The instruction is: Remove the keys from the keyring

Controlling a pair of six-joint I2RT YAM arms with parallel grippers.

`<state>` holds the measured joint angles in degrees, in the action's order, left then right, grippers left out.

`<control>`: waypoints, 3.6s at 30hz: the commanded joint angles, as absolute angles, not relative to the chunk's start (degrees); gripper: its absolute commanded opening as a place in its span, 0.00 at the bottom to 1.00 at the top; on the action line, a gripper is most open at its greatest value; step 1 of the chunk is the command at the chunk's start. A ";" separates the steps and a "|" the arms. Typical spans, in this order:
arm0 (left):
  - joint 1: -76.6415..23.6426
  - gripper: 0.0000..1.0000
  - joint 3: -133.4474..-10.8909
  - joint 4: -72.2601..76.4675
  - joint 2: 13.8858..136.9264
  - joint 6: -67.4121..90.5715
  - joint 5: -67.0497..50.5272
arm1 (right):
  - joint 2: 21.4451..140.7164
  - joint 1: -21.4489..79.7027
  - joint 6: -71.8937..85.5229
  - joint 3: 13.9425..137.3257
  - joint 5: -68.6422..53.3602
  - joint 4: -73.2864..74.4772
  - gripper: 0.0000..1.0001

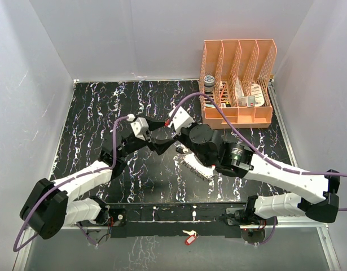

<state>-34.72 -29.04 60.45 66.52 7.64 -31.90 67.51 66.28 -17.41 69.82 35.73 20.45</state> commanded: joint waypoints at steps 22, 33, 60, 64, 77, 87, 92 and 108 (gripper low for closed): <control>-34.37 0.73 -15.02 47.11 47.96 8.83 6.74 | 89.58 44.78 11.05 62.53 10.80 19.48 0.77; -34.37 0.73 -15.65 50.13 52.31 9.98 5.35 | 96.12 44.74 7.99 59.72 8.31 15.52 0.67; -34.38 0.73 -14.85 50.77 51.07 9.16 6.93 | 105.50 43.33 8.88 60.67 5.62 14.06 0.44; -34.37 0.73 -14.92 50.74 50.84 9.33 6.83 | 104.59 43.34 9.65 59.56 5.41 14.50 0.48; -34.41 0.72 -14.95 49.76 49.29 9.45 7.25 | 106.68 43.37 10.76 59.33 7.99 15.53 0.01; -34.37 0.72 -14.99 50.16 49.89 9.63 7.03 | 104.71 43.34 10.85 59.43 11.22 15.08 0.00; -34.37 0.72 -14.77 50.81 49.99 9.83 6.80 | 100.30 43.40 11.07 60.25 13.61 14.21 0.00; -34.40 0.73 -14.82 56.92 58.81 10.73 0.77 | 87.37 45.99 10.89 63.44 15.61 15.60 0.00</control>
<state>-34.61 -14.83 52.66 56.90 10.09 4.10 89.01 45.91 10.66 61.36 13.06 16.08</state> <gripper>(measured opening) 0.730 0.005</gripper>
